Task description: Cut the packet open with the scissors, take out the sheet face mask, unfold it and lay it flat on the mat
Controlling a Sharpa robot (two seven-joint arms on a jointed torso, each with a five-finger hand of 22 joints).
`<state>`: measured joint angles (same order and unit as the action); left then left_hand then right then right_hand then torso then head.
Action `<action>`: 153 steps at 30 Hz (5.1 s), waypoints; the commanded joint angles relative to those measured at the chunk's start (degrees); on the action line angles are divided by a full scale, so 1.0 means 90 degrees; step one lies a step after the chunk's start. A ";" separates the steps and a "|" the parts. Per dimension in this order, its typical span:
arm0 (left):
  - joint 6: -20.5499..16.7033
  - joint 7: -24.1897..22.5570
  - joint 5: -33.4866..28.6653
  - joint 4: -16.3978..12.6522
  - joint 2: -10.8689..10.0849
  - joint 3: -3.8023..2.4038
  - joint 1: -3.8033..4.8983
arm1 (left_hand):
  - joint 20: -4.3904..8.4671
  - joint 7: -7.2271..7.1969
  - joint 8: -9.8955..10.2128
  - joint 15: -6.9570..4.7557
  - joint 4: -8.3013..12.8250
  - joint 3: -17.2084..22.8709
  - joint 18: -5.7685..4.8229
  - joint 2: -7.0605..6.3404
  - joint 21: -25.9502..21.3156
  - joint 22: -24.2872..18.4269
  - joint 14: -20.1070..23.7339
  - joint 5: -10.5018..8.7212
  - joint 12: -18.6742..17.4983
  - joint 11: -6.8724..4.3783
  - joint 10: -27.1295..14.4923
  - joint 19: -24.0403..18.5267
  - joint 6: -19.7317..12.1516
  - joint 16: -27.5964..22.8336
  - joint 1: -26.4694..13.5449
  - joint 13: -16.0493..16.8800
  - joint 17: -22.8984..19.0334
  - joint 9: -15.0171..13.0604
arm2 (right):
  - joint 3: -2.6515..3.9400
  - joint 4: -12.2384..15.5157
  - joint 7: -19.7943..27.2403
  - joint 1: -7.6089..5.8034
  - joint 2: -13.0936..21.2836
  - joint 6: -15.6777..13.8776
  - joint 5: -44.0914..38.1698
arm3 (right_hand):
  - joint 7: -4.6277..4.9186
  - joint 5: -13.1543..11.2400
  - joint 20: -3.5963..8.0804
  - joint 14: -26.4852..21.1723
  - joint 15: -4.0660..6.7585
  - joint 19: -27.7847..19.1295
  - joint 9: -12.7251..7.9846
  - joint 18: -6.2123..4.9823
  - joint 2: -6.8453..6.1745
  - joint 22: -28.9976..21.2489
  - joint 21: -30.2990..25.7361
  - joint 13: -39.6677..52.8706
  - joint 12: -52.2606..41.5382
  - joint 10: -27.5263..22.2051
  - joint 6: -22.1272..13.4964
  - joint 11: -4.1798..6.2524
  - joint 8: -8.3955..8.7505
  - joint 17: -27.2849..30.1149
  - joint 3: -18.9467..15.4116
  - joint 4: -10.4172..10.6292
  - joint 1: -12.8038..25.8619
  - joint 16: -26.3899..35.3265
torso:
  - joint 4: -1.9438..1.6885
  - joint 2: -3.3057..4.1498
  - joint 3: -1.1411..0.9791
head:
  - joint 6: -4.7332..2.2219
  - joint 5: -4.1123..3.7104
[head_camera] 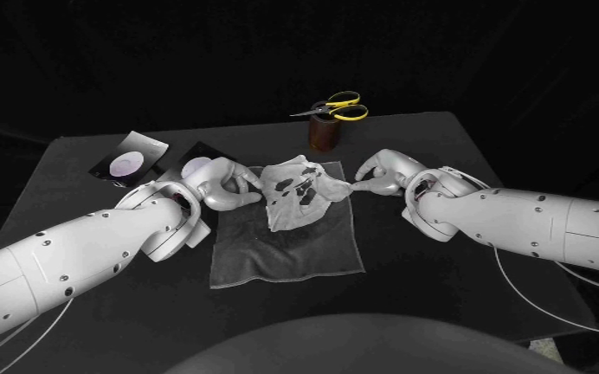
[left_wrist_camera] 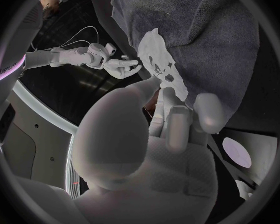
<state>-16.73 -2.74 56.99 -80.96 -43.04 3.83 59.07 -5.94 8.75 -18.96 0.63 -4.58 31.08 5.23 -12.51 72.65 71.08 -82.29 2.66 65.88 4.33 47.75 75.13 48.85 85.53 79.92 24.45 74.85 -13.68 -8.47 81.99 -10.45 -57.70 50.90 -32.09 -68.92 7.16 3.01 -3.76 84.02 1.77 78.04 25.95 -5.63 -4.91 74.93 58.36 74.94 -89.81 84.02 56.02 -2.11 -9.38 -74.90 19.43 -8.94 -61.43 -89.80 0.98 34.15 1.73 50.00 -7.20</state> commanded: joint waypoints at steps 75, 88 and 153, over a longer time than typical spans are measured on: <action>0.0860 0.1368 0.1661 0.0160 0.0649 0.0143 -0.0076 | 0.0059 -0.0076 -0.0137 -0.0077 -0.0022 -0.0067 -0.0062 -0.0054 0.0371 0.0349 -0.0399 0.0015 0.0339 -0.0083 0.0284 0.0369 0.0178 0.0217 -0.0093 0.0151 0.0615 0.0036 | -0.0012 -0.0573 0.0220 0.0084 -0.0761 0.0097 -0.0956 | -0.0404 -0.0026 0.0099 0.0665 0.0219 -0.0062 0.0049 -0.0064 0.0701 0.0753 -0.0084 0.1674 -0.0022 0.0665 0.1107 0.0311 -0.0270 -0.1678 0.0132 -0.0295 -0.1152 -0.0022 | 0.0000 0.0002 0.0003 | 0.0000 0.0017; 0.1056 0.1471 0.1666 0.0171 0.0648 0.0143 -0.0076 | 0.0060 -0.0074 -0.0128 -0.0077 -0.0025 -0.0067 -0.0063 -0.0047 0.0375 0.0353 -0.0402 0.0016 0.0351 -0.0082 0.0282 0.0372 0.0163 0.0220 -0.0096 0.0159 0.0622 0.0043 | 0.0000 -0.0598 0.0266 0.0058 -0.0699 -0.0115 -0.0604 | -0.0408 -0.0027 0.0111 0.0665 0.0224 -0.0059 0.0066 -0.0062 0.0687 0.0755 -0.0079 0.1674 -0.0022 0.0665 0.1117 0.0315 -0.0290 -0.1678 0.0157 -0.0316 -0.1130 -0.0022 | 0.0003 -0.0001 -0.0003 | 0.0000 0.0018; 0.0101 -0.0699 -0.0970 -0.0194 0.0150 -0.0117 0.0056 | -0.0007 -0.0019 -0.0128 -0.0011 -0.0026 -0.0038 0.0210 -0.0073 -0.0681 -0.0703 0.0520 0.0018 -0.0258 -0.0014 -0.0310 -0.0511 0.0018 -0.0376 -0.0032 -0.0128 -0.0924 0.0152 | 0.0049 -0.0159 0.0490 -0.0324 0.0098 0.0131 0.0973 | 0.0095 -0.0016 -0.0207 0.0638 -0.0137 -0.0446 -0.0197 -0.0205 0.0420 0.0520 -0.0957 0.1458 0.0310 0.0546 -0.0042 -0.0122 0.0228 -0.1600 -0.0966 -0.0057 -0.0587 0.0017 | 0.0006 -0.0005 0.0005 | 0.0000 -0.0026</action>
<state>-16.27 -7.57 53.08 -82.60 -41.74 2.85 59.47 -5.87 8.46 -19.77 0.43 -4.92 30.57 6.21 -13.36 66.72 64.79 -78.00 2.66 63.85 4.00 45.35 70.89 49.34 82.41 79.07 23.34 66.56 -12.36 -8.06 80.68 -5.80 -60.59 51.73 -32.26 -61.15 8.05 2.66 -5.47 83.90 0.50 73.88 24.20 -6.58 -1.39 74.95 49.92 74.93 -87.35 84.05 55.24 -3.29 -7.30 -74.96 10.78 -9.14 -66.77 -89.58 1.06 34.05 1.73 50.00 -7.34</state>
